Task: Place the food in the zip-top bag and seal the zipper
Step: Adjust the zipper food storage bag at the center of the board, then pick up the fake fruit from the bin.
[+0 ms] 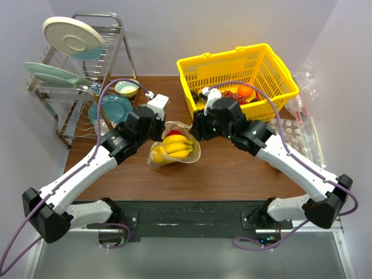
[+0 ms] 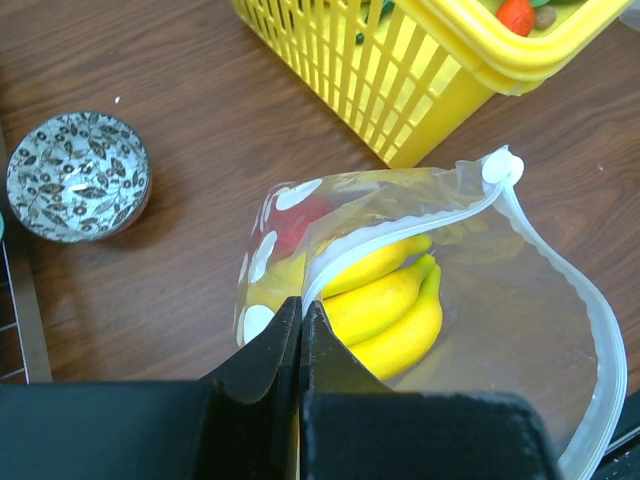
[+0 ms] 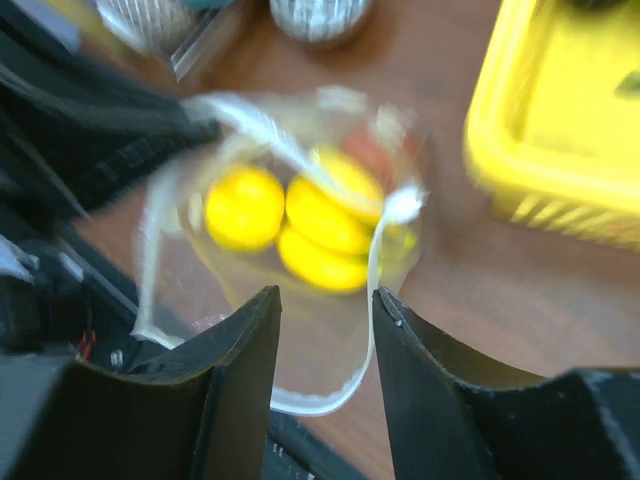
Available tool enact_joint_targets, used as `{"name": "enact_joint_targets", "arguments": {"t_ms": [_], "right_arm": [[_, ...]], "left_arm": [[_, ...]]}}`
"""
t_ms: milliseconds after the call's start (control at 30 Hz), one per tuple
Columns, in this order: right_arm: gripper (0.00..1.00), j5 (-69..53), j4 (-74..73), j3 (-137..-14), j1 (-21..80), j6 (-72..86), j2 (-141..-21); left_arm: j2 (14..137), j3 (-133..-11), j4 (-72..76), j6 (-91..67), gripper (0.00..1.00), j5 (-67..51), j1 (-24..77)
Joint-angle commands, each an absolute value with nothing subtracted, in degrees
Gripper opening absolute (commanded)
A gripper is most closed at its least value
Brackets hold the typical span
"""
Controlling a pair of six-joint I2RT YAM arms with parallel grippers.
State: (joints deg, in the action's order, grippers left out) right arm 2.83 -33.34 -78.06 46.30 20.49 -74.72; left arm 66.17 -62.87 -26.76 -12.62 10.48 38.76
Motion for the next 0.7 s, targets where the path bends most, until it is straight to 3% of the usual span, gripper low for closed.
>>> {"name": "enact_joint_targets", "arguments": {"t_ms": [0,233,367,600,633,667], "right_arm": [[0.43,9.9,-37.3,-88.5,44.3,13.1,-74.8],[0.38,5.4,-34.0,-97.3,31.5,13.4,-80.0],[0.38,5.6,-38.6,-108.9,26.3,11.0,-91.7],[0.35,-1.4,-38.9,-117.8,16.3,11.4,-106.1],[0.35,-3.1,-39.0,-118.8,15.3,11.1,-108.0],[0.43,-4.6,-38.8,-120.2,14.9,10.4,-109.4]], "left_arm": [[65.7,-62.1,-20.6,-8.4,0.00,9.2,38.8],[62.5,-57.0,-12.1,-4.9,0.00,4.2,38.7],[61.1,-54.7,-10.0,-4.3,0.00,5.0,38.7],[59.9,-51.0,-7.6,-6.5,0.00,5.2,38.8],[60.0,-50.9,-7.6,-6.5,0.00,5.0,38.7],[60.5,-51.0,-7.3,-6.4,0.00,5.2,38.8]]}}
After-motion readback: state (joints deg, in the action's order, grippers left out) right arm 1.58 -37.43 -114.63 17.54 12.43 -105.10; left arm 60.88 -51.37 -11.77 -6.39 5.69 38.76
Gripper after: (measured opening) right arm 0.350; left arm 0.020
